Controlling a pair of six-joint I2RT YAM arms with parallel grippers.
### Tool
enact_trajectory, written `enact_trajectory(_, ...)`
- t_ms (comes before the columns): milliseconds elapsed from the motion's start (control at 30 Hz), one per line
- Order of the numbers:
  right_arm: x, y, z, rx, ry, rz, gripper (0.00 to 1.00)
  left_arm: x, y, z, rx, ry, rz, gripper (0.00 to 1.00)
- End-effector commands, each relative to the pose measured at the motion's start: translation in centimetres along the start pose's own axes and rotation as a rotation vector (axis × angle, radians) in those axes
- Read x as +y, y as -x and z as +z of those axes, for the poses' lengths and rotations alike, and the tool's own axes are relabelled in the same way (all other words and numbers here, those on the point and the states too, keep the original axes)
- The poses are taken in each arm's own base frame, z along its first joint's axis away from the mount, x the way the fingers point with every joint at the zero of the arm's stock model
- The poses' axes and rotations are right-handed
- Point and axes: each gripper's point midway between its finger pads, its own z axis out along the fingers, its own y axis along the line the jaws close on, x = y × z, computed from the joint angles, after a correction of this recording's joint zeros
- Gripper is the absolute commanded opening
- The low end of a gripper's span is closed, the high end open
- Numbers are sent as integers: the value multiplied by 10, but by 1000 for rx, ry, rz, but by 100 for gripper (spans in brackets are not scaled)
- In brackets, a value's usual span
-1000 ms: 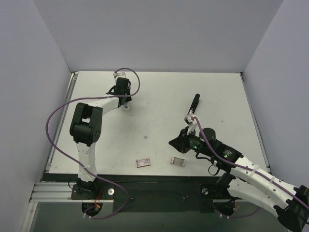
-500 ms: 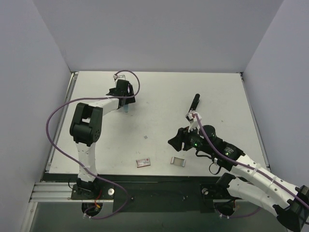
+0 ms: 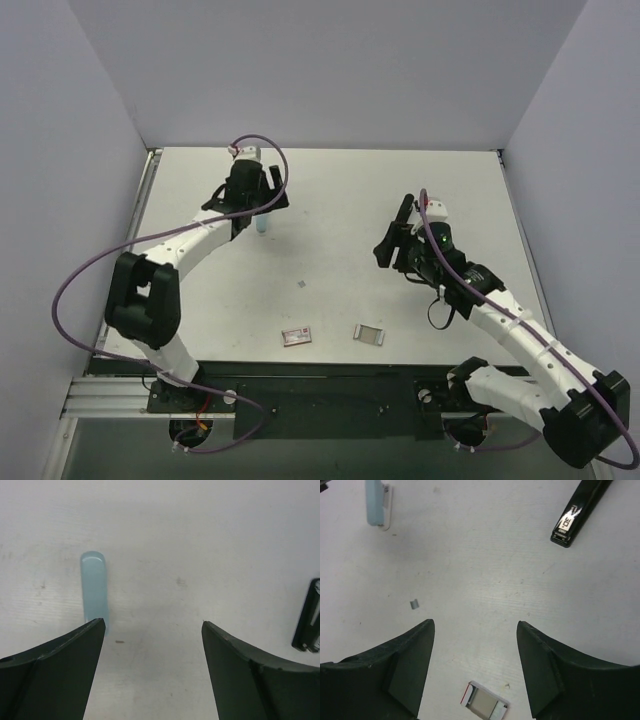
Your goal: Unload the staples from the stapler
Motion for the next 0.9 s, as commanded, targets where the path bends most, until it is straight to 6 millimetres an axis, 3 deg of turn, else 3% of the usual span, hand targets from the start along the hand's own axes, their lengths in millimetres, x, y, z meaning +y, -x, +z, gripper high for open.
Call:
enact_trajectory(0, -24, 22, 16, -8, -130, 65, 62, -60, -11, -49, -32, -207, -39, 89)
enact_trajectory(33, -34, 24, 18, -4, -162, 80, 63, -65, -8, -62, -55, -229, -28, 89)
enact_trajectory(100, -50, 29, 26, -5, -222, 101, 65, -73, -31, -83, -55, -256, 5, 89)
enact_trajectory(133, -59, 30, 32, -4, -265, 101, 66, -85, -28, -99, -94, -307, 4, 89)
enact_trajectory(233, -81, 33, 47, 12, -330, 132, 67, -89, -56, -121, -77, -362, 5, 89)
enact_trajectory(467, -108, 33, 105, 87, -412, 228, 68, -109, -105, -175, -31, -530, 41, 89)
enact_trajectory(500, -107, 43, 111, 67, -410, 235, 68, -109, -115, -179, -18, -544, 44, 89)
enact_trajectory(533, -112, 35, 122, 101, -430, 233, 68, -109, -118, -184, -19, -557, 37, 89)
enact_trajectory(567, -110, 50, 128, 76, -431, 236, 68, -109, -127, -188, -11, -573, 43, 89)
enact_trajectory(600, -117, 41, 138, 111, -460, 231, 68, -108, -130, -191, -13, -572, 38, 89)
enact_trajectory(633, -116, 55, 144, 88, -470, 226, 68, -108, -141, -193, -3, -578, 53, 89)
enact_trajectory(667, -123, 45, 153, 121, -497, 219, 68, -108, -143, -194, -6, -576, 63, 89)
enact_trajectory(700, -122, 60, 158, 96, -500, 215, 69, -107, -152, -195, 11, -574, 81, 89)
enact_trajectory(733, -128, 50, 166, 134, -522, 210, 69, -106, -154, -194, 11, -566, 86, 89)
enact_trajectory(767, -126, 63, 171, 112, -527, 209, 69, -105, -159, -195, 20, -566, 94, 89)
enact_trajectory(800, -132, 53, 178, 146, -550, 205, 69, -105, -162, -195, 26, -570, 98, 89)
enact_trajectory(833, -132, 62, 182, 130, -556, 207, 69, -106, -165, -196, 30, -579, 104, 89)
enact_trajectory(867, -137, 55, 187, 152, -577, 202, 69, -106, -168, -196, 34, -579, 111, 89)
